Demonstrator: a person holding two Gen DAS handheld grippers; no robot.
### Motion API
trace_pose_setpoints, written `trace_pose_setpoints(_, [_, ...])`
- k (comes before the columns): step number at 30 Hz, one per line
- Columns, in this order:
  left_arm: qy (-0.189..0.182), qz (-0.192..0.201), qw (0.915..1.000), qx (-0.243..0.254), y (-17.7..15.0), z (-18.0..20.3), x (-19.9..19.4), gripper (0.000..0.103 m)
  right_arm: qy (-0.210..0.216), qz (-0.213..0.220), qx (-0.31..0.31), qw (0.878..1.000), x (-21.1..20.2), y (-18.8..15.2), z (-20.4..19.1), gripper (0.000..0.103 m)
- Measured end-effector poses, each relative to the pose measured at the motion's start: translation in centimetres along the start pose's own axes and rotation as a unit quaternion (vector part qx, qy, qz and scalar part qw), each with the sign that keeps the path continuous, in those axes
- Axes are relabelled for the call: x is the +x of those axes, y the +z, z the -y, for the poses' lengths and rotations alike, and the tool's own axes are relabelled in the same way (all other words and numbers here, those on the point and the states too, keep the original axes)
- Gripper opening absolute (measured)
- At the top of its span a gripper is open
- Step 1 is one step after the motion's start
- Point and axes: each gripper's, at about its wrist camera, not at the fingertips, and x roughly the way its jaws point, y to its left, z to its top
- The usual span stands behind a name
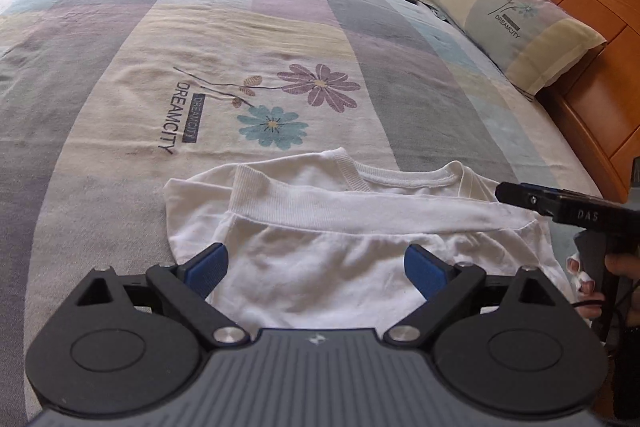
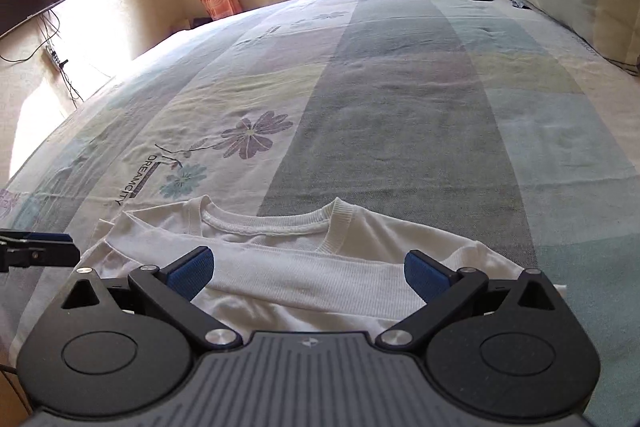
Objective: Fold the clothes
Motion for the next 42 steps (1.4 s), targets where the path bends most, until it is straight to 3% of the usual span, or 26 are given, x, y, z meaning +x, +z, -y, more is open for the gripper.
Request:
trace_pose_setpoints(5, [0.0,0.008,0.9996,-0.026,-1.5,-0.8,-1.8,0.095,0.027,-0.024,0.04,0.999,5.7,0.9,1.8,0.103])
trace_pose_setpoints(9, [0.005,0.011,0.9997,-0.023,-2.0,-1.0,-2.4,0.095,0.019,-0.01,0.021,1.0,7.4,1.5,2.0,0.103])
trace_pose_setpoints(15, [-0.027,0.012,0.9995,-0.005,-1.7,-0.4,-2.0,0.095,-0.019,-0.008,0.045,0.999,3.6,2.4,1.9,0.103])
trace_pose_setpoints(20, [-0.071,-0.011,0.9973,0.015,-1.3,0.5,0.4,0.095,-0.016,0.012,0.079,0.997,-2.4,-1.5,1.7,0.103])
trace_pose_setpoints(23, [-0.094,-0.03,0.9948,0.023,-1.3,1.0,2.3,0.095,-0.021,0.001,0.086,0.996,-3.8,-4.3,1.8,0.103])
trace_pose_setpoints(26, [-0.055,-0.046,0.9973,0.015,-2.1,0.2,3.7,0.094,-0.04,-0.017,0.089,0.995,-4.0,-6.3,2.2,0.103])
trace_pose_setpoints(28, [-0.061,-0.038,0.9974,-0.002,-2.5,-0.7,3.0,0.095,-0.06,-0.02,0.106,0.992,-4.1,-7.1,2.9,0.103])
trace_pose_setpoints(30, [-0.055,-0.035,0.9976,-0.023,-2.3,-1.5,1.9,0.095,-0.065,-0.015,0.102,0.992,-4.4,-6.8,2.8,0.103])
trace_pose_setpoints(33, [-0.025,-0.02,0.9993,-0.017,-1.9,-1.5,0.4,0.095,-0.077,-0.012,0.077,0.994,-4.6,-5.8,1.8,0.103])
trace_pose_setpoints(35, [-0.008,-0.009,0.9999,-0.007,-1.5,-1.3,-0.5,0.095,-0.06,-0.01,0.025,0.998,-4.2,-4.7,-0.3,0.103])
trace_pose_setpoints(37, [0.0,-0.006,1.0,-0.002,-1.3,-1.3,-1.0,0.095,-0.008,-0.018,-0.011,1.0,-3.4,-3.8,-2.8,0.103])
trace_pose_setpoints(42, [0.007,-0.01,0.9999,0.01,-1.5,-1.8,-1.6,0.095,0.129,-0.059,-0.019,0.99,-0.1,-3.3,-8.0,0.103])
